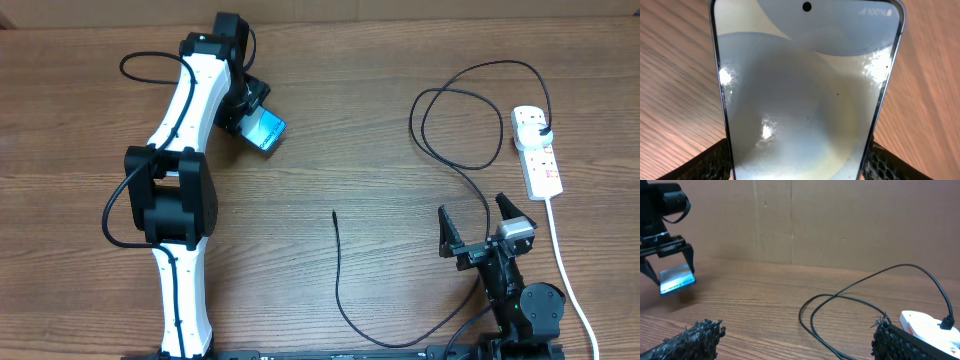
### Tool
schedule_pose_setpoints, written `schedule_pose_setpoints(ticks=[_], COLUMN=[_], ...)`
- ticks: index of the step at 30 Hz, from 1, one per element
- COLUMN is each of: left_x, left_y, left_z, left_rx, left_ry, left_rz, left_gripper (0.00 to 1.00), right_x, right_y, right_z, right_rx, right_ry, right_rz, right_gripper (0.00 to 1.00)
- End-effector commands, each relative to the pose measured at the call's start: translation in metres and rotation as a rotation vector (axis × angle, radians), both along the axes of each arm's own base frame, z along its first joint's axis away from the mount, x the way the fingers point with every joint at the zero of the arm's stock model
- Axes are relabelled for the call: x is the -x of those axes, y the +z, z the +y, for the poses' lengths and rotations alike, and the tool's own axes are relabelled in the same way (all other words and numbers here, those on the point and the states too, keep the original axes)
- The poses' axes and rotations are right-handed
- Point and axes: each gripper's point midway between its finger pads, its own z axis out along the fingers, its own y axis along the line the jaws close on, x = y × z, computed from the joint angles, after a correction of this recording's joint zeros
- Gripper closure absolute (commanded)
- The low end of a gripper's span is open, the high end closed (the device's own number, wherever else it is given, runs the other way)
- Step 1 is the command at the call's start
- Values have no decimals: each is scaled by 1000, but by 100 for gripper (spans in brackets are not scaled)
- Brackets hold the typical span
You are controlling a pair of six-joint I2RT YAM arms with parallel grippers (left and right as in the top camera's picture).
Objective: Plug charger to phone and switch on socket
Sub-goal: 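Lift the phone with the left gripper and swing it rightward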
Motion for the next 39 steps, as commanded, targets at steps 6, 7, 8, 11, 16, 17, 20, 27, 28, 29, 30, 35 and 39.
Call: schedule_pose_setpoints(ticks=[6, 7, 8, 11, 16, 17, 20, 27, 28, 29, 30, 35, 39], left_x=[-12, -11, -9, 0, 11, 13, 18, 29, 30, 31, 32, 38, 40], left_y=[45, 48, 52, 65, 91, 94, 108, 137, 141, 145, 148, 167, 176], left_z=[-64, -71, -78, -99, -126, -129, -138, -152, -153, -154, -155, -159, -160], left_rx=[347, 394, 437, 585, 811, 838, 942, 1130, 1156, 1176, 1196, 1308, 1361], left_ry=[-102, -111, -120, -144, -166, -167, -166, -191, -197, -202, -206, -234, -246], left_rz=[-69, -64, -57, -24, 23, 30, 63, 114, 119, 123, 127, 149, 159], left_gripper=[96, 96, 96, 96, 96, 96, 96, 96, 96, 96, 96, 96, 96], right_x=[0, 0, 0, 0, 0, 0, 0, 0, 0, 0, 0, 0, 0], right_y=[-2, -2, -2, -2, -2, -2, -2, -2, -2, -2, -2, -2, -2], right_z=[0, 0, 0, 0, 0, 0, 0, 0, 0, 0, 0, 0, 0], right_rx=[1, 1, 1, 1, 1, 1, 1, 1, 1, 1, 1, 1, 1], right_ry=[3, 3, 3, 3, 3, 3, 3, 3, 3, 3, 2, 3, 3], right_rz=[-3, -3, -3, -3, -3, -3, -3, -3, -3, -3, -3, -3, -3], right_gripper=[0, 0, 0, 0, 0, 0, 0, 0, 0, 0, 0, 0, 0])
